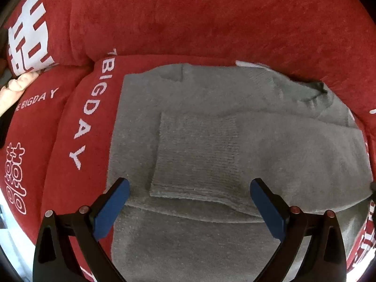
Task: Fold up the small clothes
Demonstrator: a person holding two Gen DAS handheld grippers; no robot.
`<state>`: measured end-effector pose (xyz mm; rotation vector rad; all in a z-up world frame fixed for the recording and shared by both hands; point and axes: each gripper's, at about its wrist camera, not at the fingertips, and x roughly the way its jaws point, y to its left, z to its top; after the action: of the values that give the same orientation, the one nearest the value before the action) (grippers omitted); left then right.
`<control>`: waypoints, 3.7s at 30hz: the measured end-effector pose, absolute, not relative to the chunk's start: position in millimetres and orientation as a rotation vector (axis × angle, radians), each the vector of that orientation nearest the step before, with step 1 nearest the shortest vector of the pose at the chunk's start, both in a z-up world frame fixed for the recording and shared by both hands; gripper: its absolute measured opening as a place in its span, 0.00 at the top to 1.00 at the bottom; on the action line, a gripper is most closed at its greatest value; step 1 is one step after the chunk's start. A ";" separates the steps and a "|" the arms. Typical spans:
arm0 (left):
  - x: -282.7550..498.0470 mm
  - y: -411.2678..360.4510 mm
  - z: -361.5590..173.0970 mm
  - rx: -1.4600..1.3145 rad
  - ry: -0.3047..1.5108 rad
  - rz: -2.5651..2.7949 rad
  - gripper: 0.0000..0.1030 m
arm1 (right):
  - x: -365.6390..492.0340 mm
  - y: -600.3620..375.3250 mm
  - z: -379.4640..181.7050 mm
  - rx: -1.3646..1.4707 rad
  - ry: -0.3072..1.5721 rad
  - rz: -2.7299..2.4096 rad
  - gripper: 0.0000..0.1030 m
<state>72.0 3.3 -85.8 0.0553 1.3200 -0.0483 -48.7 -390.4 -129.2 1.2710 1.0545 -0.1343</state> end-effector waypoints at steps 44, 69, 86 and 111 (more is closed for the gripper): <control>94.4 12.5 -85.4 0.090 1.297 -0.028 0.00 | -5.2 -405.2 -91.4 0.698 1.242 -0.072 0.90; 59.8 5.6 -77.4 0.196 1.360 -0.068 0.00 | -13.9 -338.3 -95.5 0.634 1.369 -0.014 0.60; 19.0 -31.2 -56.5 0.182 1.415 -0.083 0.00 | -48.1 -334.6 -77.9 0.574 1.402 0.036 0.54; -105.3 -2.4 -49.3 0.115 1.490 -0.072 0.00 | -125.8 -304.5 -65.2 0.559 1.390 0.198 0.50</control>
<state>-105.3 -2.4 -49.3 0.1149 1.4903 -0.0722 -125.8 -304.5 -65.2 0.5595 1.3902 0.1977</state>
